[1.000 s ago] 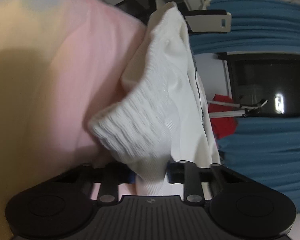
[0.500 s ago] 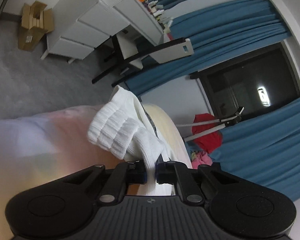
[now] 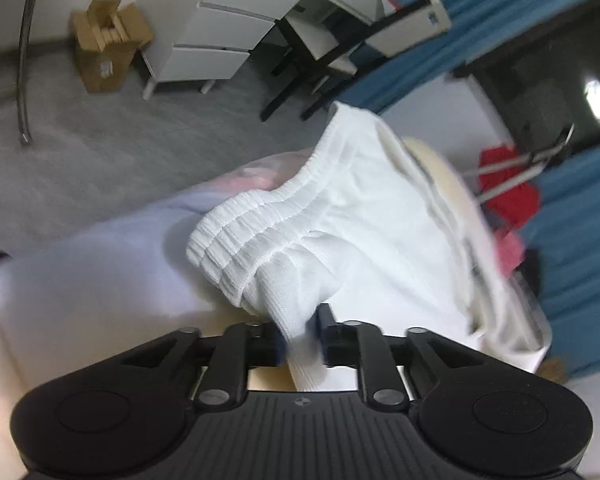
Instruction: Fold clothes
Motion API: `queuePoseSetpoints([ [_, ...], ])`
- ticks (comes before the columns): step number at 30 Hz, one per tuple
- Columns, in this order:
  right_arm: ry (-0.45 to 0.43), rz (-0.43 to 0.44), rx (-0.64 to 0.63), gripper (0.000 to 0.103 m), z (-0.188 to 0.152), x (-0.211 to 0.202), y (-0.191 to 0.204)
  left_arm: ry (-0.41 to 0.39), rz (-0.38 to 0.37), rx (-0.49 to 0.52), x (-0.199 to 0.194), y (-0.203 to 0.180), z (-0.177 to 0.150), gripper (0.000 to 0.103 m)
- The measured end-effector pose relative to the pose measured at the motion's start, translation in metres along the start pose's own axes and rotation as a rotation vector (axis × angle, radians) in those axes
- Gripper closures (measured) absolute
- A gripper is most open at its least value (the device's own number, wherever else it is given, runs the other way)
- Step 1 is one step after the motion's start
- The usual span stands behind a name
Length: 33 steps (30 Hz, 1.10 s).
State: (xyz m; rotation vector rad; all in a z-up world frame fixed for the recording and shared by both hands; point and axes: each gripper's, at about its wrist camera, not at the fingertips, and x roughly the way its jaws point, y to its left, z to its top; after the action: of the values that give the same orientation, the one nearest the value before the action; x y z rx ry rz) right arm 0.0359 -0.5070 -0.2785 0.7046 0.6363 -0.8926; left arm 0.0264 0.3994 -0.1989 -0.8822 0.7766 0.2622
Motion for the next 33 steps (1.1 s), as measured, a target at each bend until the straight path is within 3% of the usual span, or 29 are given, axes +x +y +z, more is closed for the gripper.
queuePoseSetpoints([
  [3,-0.026,0.015,0.028,0.089,0.003,-0.007,-0.001,-0.003,0.048,0.097,-0.011,-0.016,-0.004,0.066],
  [4,-0.047,0.016,0.028,0.077,0.005,-0.012,0.000,-0.004,0.057,0.123,-0.015,-0.021,-0.005,0.050],
  [5,-0.069,0.018,0.026,0.059,0.006,-0.016,0.001,-0.011,0.067,0.153,-0.020,-0.026,-0.007,0.032],
  [7,-0.123,0.041,0.011,0.034,0.005,-0.029,0.005,-0.068,0.103,0.253,-0.033,-0.038,-0.013,0.019],
  [8,-0.147,0.055,-0.004,0.030,0.006,-0.034,0.009,-0.101,0.115,0.318,-0.039,-0.047,-0.015,0.018],
  [12,-0.177,0.166,-0.098,0.030,0.000,-0.058,0.033,-0.215,0.146,0.525,-0.064,-0.083,-0.033,0.014],
  [18,-0.195,0.393,-0.259,0.031,-0.024,-0.103,0.079,-0.281,0.047,0.688,-0.084,-0.150,-0.079,0.013],
  [24,-0.257,0.578,-0.374,0.031,-0.043,-0.141,0.102,-0.326,-0.084,0.806,-0.076,-0.219,-0.135,0.013],
  [33,-0.227,0.720,-0.453,0.031,-0.055,-0.154,0.113,-0.327,-0.157,0.918,-0.034,-0.284,-0.197,0.013],
])
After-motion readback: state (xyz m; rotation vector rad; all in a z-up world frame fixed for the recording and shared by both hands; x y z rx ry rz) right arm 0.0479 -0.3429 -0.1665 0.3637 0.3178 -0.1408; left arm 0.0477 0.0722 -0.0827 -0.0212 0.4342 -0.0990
